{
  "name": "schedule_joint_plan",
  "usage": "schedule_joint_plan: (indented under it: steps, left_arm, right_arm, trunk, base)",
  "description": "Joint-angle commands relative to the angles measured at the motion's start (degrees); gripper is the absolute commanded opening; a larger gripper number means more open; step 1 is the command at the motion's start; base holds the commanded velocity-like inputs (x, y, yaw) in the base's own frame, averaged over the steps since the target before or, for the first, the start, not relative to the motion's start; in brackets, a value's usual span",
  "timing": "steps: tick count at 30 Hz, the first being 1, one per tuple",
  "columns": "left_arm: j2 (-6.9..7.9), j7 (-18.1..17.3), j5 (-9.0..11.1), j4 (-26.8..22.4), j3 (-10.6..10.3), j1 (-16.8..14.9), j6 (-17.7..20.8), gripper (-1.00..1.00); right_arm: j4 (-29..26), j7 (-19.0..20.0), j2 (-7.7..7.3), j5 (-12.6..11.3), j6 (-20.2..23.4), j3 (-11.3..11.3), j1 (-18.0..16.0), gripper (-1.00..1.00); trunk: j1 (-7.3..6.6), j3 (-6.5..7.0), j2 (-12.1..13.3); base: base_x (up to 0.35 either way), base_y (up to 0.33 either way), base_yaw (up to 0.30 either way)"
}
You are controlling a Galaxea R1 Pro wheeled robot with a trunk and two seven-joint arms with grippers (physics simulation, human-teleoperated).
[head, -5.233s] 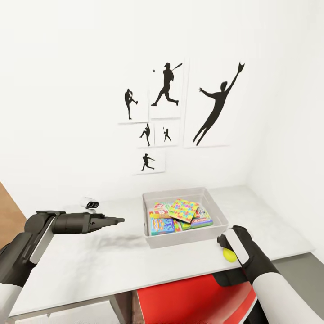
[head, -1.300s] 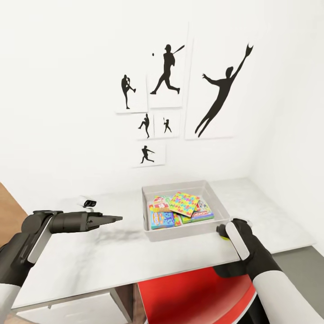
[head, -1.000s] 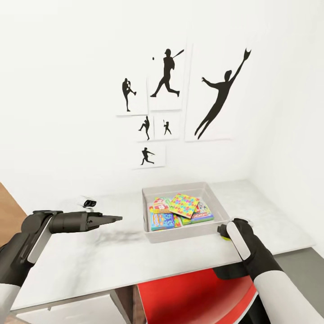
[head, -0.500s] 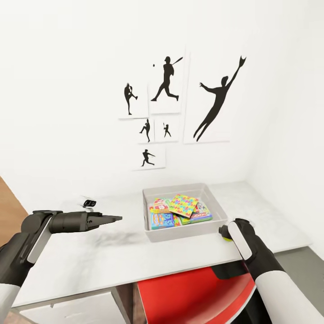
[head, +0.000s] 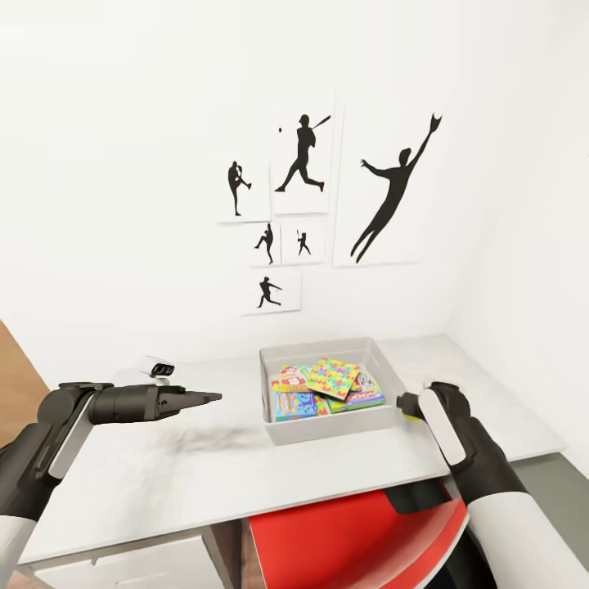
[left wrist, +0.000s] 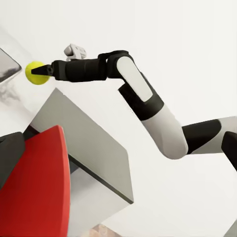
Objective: Put all the toys in the child's room - the three board games (two on the bed and one on the table), the two jigsaw puzzles on the table, and the tennis ball on the table - inside the toy box on the table in the child's room.
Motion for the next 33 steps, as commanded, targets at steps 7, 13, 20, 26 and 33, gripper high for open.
schedule_joint_plan:
  steps: [7, 13, 20, 26, 33]
  left_arm:
    - [0.48, -0.14, 0.20, -0.01, -0.11, -0.06, 0.61, 1.00]
    - [0.52, -0.14, 0.21, 0.01, -0.11, -0.07, 0.61, 1.00]
    - [0.53, -0.67, 0.12, 0.00, -0.09, -0.05, 0.61, 1.00]
    - [0.53, -0.90, 0.09, 0.01, 0.28, -0.06, 0.61, 1.00]
    - [0.53, -0.93, 0.12, -0.02, 0.33, -0.06, 0.61, 1.00]
  right_arm:
    - [-3.08, -0.78, 0.00, -0.74, 2.42, 0.11, -0.11, -1.00]
    - [-3.47, -0.76, 0.27, -0.88, 3.40, -0.75, -0.22, -1.00]
    - [-3.54, -0.63, 0.23, -0.86, 3.49, -2.39, -0.55, -1.00]
    - [-3.55, -0.64, 0.19, -0.83, 3.34, -2.59, -0.64, -1.00]
    - [-3.41, -0.77, 0.76, -0.64, 3.64, -2.60, -0.59, -1.00]
  trunk:
    - [0.04, 0.51, -0.12]
    - [0.04, 1.06, -0.12]
    - [0.04, 1.65, -0.12]
    - [0.04, 1.76, -0.12]
    - [0.04, 1.77, -0.12]
  base:
    - [0.000, 0.000, 0.000]
    - [0.000, 0.000, 0.000]
    - [0.007, 0.003, 0.000]
    - [0.155, 0.070, 0.000]
    - [0.021, 0.006, 0.000]
